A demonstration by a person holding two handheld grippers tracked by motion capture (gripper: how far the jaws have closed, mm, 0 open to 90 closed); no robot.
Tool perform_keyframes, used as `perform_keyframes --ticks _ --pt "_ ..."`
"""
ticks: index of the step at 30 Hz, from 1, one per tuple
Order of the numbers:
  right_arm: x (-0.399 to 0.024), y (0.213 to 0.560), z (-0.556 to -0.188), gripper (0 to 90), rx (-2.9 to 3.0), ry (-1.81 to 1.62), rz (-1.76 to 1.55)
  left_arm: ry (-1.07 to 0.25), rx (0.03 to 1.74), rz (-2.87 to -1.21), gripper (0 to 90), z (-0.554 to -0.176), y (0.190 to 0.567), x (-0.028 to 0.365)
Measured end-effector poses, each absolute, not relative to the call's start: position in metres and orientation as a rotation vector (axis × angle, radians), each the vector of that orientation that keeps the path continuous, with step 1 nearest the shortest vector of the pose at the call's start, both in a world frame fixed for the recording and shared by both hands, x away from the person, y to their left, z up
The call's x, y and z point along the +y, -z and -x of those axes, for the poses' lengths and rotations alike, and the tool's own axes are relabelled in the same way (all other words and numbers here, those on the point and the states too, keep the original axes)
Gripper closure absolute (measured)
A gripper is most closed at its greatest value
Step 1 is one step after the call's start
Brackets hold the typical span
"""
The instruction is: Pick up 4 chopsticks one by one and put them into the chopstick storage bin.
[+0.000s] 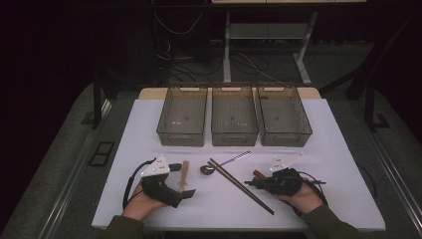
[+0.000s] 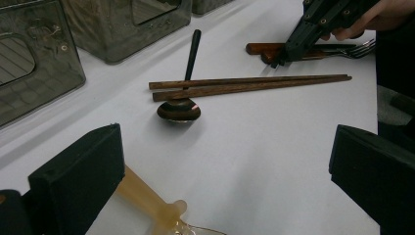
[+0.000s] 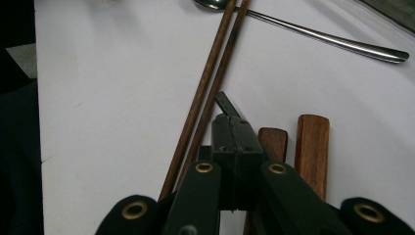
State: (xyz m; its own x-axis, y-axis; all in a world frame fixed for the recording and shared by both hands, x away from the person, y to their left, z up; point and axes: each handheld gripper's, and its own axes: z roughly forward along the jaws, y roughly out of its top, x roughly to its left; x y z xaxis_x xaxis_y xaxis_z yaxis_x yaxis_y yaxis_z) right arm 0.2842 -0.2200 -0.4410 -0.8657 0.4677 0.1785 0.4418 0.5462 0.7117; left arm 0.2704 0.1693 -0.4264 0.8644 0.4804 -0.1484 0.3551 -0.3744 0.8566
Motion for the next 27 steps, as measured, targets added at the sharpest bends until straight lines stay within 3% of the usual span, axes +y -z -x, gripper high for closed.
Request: perform_keyframes --ticks 27 --pt "-0.216 0.442 -0.295 89.9 2.716 -1.243 -0.831 -0.151 0.613 -2.000 0.0 -0.271 0.426 0.170"
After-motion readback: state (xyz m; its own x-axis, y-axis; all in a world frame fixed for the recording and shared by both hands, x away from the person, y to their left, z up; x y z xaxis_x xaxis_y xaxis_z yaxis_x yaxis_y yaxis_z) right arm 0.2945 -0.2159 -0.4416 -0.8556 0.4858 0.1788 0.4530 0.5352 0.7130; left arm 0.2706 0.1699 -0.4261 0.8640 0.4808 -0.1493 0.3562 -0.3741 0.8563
